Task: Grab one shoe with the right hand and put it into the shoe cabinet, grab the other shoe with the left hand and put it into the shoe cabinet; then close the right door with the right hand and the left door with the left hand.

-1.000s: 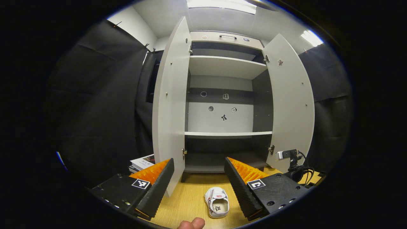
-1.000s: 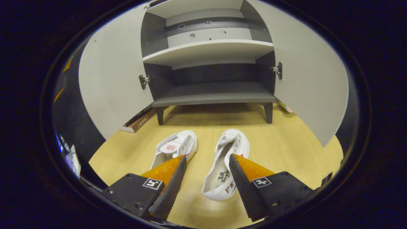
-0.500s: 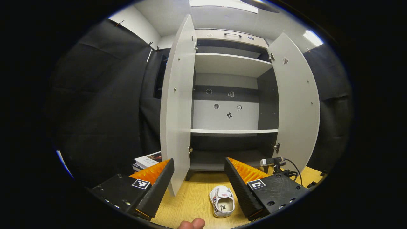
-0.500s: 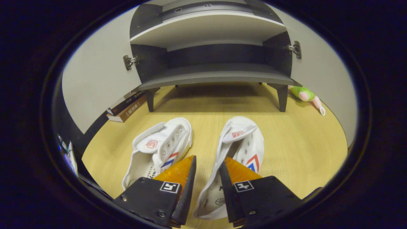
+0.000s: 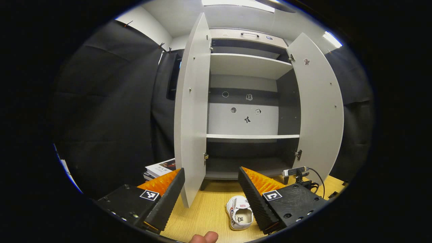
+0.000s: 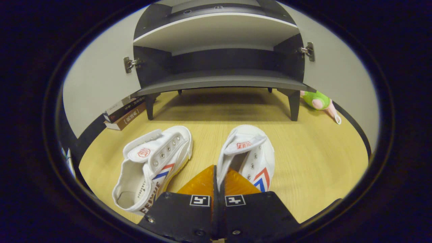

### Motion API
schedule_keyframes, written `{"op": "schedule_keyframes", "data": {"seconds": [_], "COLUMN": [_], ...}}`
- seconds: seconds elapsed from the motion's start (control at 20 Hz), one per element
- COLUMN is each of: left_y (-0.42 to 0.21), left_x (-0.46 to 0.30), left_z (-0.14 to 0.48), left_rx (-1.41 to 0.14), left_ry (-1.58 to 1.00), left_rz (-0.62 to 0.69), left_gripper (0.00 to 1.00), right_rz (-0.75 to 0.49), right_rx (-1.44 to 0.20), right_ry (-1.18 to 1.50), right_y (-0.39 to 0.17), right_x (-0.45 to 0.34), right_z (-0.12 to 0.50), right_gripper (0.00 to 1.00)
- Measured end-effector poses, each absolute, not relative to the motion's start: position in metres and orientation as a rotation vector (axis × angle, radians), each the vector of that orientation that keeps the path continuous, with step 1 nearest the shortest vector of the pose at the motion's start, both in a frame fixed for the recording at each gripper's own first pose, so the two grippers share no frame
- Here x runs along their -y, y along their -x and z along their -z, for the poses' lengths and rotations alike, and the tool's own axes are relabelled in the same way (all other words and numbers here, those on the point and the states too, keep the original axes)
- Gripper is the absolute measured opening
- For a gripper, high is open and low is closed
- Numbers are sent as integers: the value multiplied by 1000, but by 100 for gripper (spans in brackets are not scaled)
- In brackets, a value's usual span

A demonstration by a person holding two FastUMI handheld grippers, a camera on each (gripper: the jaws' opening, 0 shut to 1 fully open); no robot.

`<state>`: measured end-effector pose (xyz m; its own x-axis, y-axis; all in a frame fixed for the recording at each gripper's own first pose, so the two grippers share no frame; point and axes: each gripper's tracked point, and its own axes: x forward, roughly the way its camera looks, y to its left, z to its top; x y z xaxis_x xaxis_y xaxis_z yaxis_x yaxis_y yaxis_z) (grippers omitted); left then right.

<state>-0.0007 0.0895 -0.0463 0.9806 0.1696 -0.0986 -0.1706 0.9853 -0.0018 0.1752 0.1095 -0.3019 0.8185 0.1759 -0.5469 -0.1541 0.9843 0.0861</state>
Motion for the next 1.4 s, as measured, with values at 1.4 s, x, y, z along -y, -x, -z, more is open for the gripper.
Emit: {"op": "schedule_keyframes", "data": {"seconds": [1.4], "left_y": [-16], "left_x": [-37], "left_z": [52], "left_rx": [-83], "left_ry": [-18], "left_rz": [-49], "left_gripper": [95], "right_rz": [-175], "right_rx": [-169], "right_ry": [172], "right_y": [-337], "right_x": [-91], "right_z": [-114], "right_gripper": [3]}}
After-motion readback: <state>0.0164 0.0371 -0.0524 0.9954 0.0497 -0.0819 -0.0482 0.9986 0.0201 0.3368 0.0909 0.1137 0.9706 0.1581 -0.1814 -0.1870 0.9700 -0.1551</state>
